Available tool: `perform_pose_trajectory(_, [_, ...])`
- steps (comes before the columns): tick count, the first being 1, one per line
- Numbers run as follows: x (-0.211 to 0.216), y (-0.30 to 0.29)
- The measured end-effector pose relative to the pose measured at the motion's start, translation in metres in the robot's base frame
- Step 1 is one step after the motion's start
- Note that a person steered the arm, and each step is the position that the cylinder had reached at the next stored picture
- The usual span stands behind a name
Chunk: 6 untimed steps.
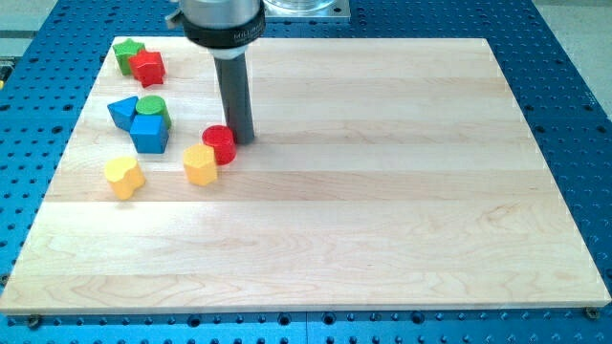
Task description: Move the red circle to the top right side of the yellow hexagon
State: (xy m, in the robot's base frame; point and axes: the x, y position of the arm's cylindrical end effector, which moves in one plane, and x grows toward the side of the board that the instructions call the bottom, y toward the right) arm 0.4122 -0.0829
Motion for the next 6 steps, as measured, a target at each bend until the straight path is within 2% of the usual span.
perform_pose_trajectory(1, [0.021,-0.001])
perform_pose_trajectory(2, [0.071,-0.003])
perform_pose_trajectory(4, [0.094,-0.053])
perform_pose_trajectory(5, [0.119,-0.079])
perform_pose_trajectory(6, [0.114,-0.093])
